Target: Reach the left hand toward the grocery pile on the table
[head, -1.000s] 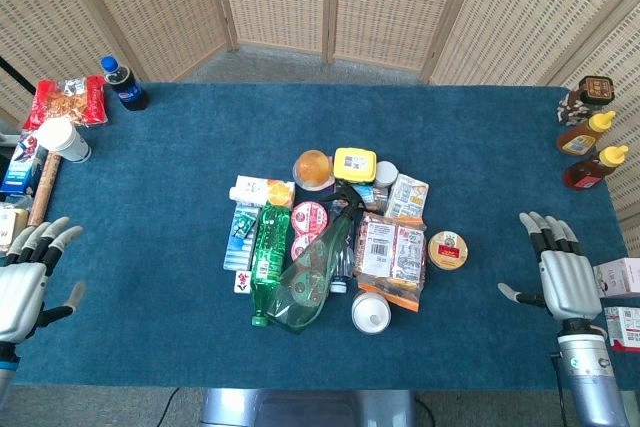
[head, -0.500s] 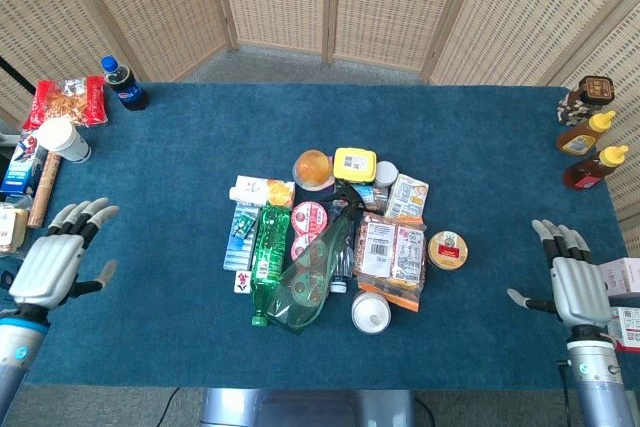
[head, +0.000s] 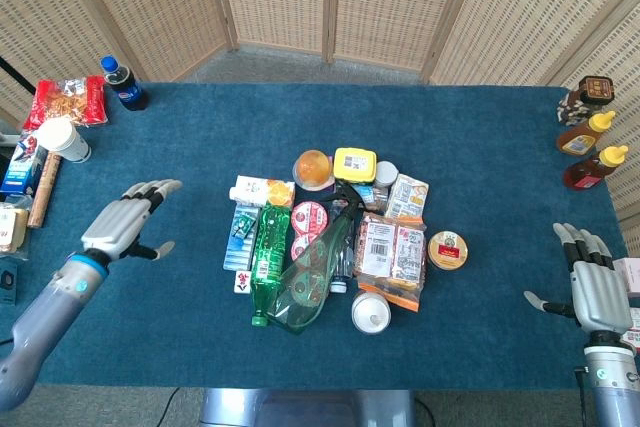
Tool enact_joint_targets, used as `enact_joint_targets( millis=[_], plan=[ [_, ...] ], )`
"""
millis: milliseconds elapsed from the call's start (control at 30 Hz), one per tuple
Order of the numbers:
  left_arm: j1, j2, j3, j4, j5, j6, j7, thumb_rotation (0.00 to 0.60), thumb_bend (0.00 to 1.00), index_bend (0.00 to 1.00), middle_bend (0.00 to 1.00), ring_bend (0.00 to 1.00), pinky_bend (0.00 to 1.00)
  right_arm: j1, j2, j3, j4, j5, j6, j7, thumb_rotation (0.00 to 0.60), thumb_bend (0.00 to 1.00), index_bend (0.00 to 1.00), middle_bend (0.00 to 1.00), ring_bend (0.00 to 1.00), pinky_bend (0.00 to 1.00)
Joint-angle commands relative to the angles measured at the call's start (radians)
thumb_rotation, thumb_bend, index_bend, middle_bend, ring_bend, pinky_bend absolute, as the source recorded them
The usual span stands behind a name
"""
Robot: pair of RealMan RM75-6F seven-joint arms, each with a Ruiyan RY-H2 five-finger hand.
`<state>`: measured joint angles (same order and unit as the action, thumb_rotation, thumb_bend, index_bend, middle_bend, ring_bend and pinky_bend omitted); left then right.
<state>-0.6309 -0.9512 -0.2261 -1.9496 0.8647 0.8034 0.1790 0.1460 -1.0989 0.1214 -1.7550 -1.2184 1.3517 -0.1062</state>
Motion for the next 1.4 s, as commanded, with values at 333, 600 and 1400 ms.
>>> enact_joint_targets(
  millis=[333,600,1400],
  plan=[
    [-0.267,-0.189,0.019,0.231,-0.278,-0.116,0.103,0.6,0.36,0.05,0.0,0.0,0.0,-0.019,0.013,0.005,0.004,0.007,0.018,0.013,0.553,0.0,0.0,0.0,0.0,0.0],
    [-0.394,-0.309,0.041,0.383,-0.41,-0.157,0.121,0.6,0.36,0.05,0.0,0.0,0.0,-0.042,0.027,0.006,0.007,0.016,0.037,0.027,0.553,0.0,0.0,0.0,0.0,0.0],
    [-0.601,-0.589,0.107,0.705,-0.592,-0.194,0.196,0.6,0.36,0.06,0.02,0.0,0.0,-0.099,0.049,0.015,0.018,0.029,0.084,0.072,0.555,0.0,0.0,0.0,0.0,0.0]
  ],
)
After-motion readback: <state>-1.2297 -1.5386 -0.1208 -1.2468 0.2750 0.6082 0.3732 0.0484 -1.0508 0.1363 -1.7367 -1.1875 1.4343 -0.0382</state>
